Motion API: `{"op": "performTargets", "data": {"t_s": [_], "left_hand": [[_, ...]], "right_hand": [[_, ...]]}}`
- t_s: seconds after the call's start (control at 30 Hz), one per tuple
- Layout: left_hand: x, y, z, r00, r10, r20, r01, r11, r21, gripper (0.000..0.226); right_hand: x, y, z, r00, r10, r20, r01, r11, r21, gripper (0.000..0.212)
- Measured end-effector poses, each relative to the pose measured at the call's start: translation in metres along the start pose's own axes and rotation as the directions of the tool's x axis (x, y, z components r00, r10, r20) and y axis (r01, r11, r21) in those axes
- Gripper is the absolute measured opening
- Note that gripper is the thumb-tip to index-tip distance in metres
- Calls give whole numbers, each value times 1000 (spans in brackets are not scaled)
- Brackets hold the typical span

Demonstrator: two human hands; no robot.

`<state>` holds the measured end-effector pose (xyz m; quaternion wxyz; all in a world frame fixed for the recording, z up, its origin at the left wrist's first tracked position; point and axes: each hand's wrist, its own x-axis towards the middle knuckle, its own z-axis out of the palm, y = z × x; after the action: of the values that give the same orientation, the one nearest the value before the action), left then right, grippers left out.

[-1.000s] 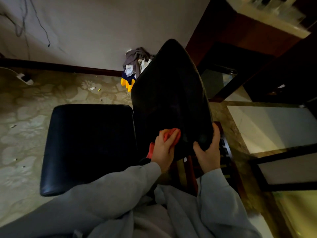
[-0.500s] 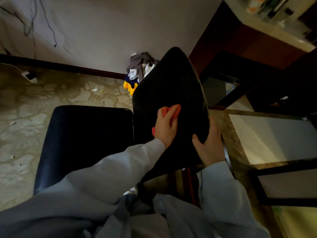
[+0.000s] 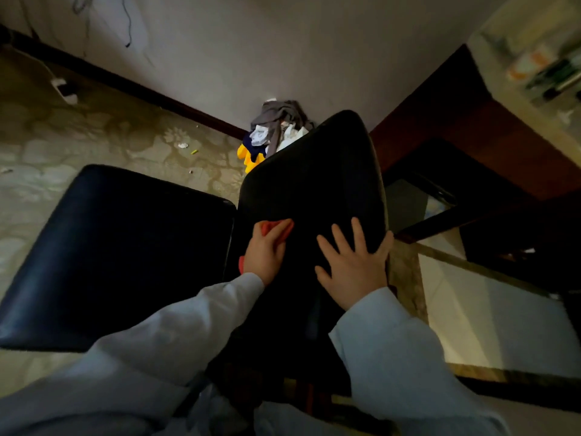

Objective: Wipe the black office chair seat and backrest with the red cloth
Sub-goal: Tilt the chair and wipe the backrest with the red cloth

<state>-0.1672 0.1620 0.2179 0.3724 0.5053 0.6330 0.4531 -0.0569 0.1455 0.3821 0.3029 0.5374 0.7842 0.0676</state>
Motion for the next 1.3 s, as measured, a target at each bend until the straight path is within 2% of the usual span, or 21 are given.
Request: {"op": "performTargets", "data": {"t_s": [0.1,0.23,0.33,0.4,0.5,0.6,0.7,0.73,0.8,0.9,0.97,1.07,1.13,1.23,1.3], "left_hand": [[9,-34,5,979,-200,-36,198,979,-39,41],[27,-81,4,926,-377,-26,376,926,-44,37],[47,-127,-2,824,-557,-103,552,831,-73,35],[61,-144,-4,763,-616,-194,594,787,-167,34],[87,-144,3,772,-605,-194,575,795,-194,32],[104,-129,22,806,-583,-101,579,813,-64,33],[101,-111,32,780,-617,-106,620,784,-4,34],[96,-105,34,795,-596,-113,600,800,0,34],[81,-85,33,869,-483,-110,486,874,0,35],[54,-47,28,975,-206,-84,204,978,-36,38],[35,-33,17,999,-45,-25,42,992,-115,39],[32,-46,-11,991,128,36,-107,925,-365,37],[54,-70,-19,996,72,-48,-84,928,-363,33],[113,-115,-19,944,-254,-209,201,949,-242,30],[150,-144,-10,903,-375,-209,333,919,-211,29]], "right_hand": [[13,-1,0,994,-108,34,110,992,-66,57],[38,-9,-1,958,-252,134,267,958,-103,56],[59,-17,-4,929,-317,189,347,924,-157,57],[74,-16,-9,922,-338,189,371,910,-184,58],[101,-15,-16,926,-327,191,366,901,-232,57],[116,-13,-15,930,-295,219,345,907,-243,57],[116,-9,-11,929,-306,209,352,905,-240,58],[115,-8,-11,928,-312,204,356,904,-235,59],[115,-8,-13,924,-313,220,355,915,-190,56],[117,-9,-18,924,-305,233,339,933,-122,53],[117,-8,-20,920,-315,235,346,932,-105,52],[116,-6,-23,922,-318,222,346,933,-97,52],[117,-5,-24,938,-288,191,311,945,-103,52],[119,-3,-25,955,-239,174,260,960,-108,53],[123,-3,-23,954,-225,200,245,966,-83,53]]}}
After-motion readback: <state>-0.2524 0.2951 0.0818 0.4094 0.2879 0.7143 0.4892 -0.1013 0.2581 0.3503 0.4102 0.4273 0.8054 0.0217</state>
